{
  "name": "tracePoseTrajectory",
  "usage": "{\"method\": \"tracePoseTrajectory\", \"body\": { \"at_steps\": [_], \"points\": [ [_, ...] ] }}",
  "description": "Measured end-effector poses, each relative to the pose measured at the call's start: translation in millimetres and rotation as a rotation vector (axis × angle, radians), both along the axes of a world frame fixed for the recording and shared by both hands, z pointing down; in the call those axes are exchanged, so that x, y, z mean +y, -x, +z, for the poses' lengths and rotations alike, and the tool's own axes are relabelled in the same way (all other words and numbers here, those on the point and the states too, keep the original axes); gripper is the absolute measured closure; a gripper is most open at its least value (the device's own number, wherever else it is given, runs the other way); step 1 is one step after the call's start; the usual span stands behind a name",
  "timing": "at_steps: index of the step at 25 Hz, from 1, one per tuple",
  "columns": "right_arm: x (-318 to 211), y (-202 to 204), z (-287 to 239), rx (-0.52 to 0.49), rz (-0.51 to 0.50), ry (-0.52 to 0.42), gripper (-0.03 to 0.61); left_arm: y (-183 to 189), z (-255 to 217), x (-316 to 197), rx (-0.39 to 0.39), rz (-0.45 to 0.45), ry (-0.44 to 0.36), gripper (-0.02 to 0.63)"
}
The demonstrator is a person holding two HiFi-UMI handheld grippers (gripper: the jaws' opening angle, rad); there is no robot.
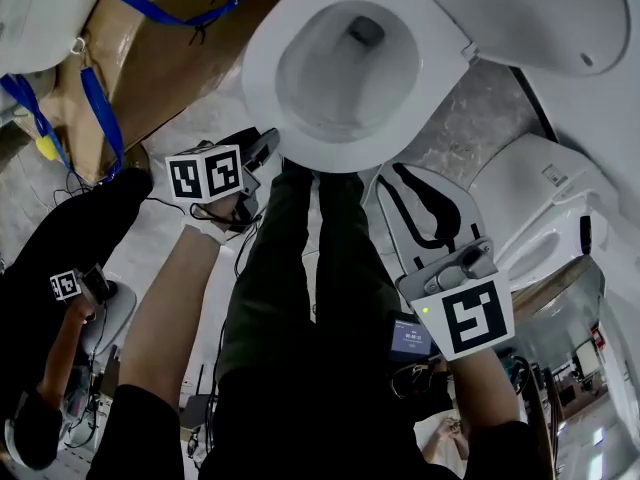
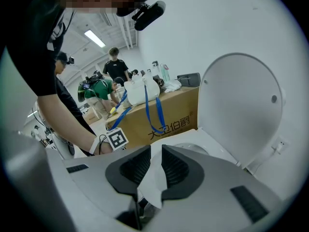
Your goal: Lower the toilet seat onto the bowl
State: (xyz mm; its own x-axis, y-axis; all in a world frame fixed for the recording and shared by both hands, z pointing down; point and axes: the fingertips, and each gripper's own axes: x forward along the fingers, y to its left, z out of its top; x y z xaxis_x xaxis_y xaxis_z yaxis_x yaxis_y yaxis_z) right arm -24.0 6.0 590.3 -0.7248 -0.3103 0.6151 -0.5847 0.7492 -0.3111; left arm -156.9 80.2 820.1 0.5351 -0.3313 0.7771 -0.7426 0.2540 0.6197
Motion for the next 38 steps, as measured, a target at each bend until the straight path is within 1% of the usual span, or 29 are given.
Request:
{"method": "tracePoseTrajectory", "body": {
  "at_steps": [7, 10, 17, 22, 27, 29, 33, 36, 38],
  "points": [
    [7.6, -8.1, 18.1, 0.022, -0.018, 0.04, 0.491, 2.4, 25.3, 2.8, -0.019, -0.009, 0.016, 0.469],
    [7.5, -9.3, 26.2, 0.026, -0.018, 0.043, 0.491, 2.3, 32.9, 4.8, -0.031, -0.014, 0.023, 0.469],
    [10.2, -5.3, 33.4, 0.003, -0.015, 0.074, 0.491, 2.4, 48.2, 6.3, -0.062, -0.027, 0.039, 0.469],
    [11.3, -7.9, 38.7, 0.009, -0.011, 0.086, 0.491, 3.4, 59.8, 6.4, -0.069, -0.03, 0.048, 0.469],
    [11.8, -16.6, 40.7, 0.024, -0.023, 0.086, 0.491, 3.2, 65.3, 6.7, -0.066, -0.009, 0.061, 0.469],
    [11.0, -18.5, 40.6, 0.026, -0.025, 0.085, 0.491, 2.8, 66.9, 6.4, -0.077, 0.0, 0.07, 0.469],
    [13.3, -17.6, 38.7, 0.026, -0.062, 0.077, 0.491, 3.3, 71.3, 7.6, -0.096, 0.026, 0.091, 0.469],
    [10.8, -13.4, 34.0, 0.003, -0.054, 0.069, 0.491, 3.1, 75.6, 7.6, -0.099, 0.073, 0.093, 0.469],
    [10.8, -15.4, 33.9, 0.013, -0.048, 0.072, 0.491, 3.3, 76.7, 7.6, -0.108, 0.119, 0.095, 0.469]
  ]
}}
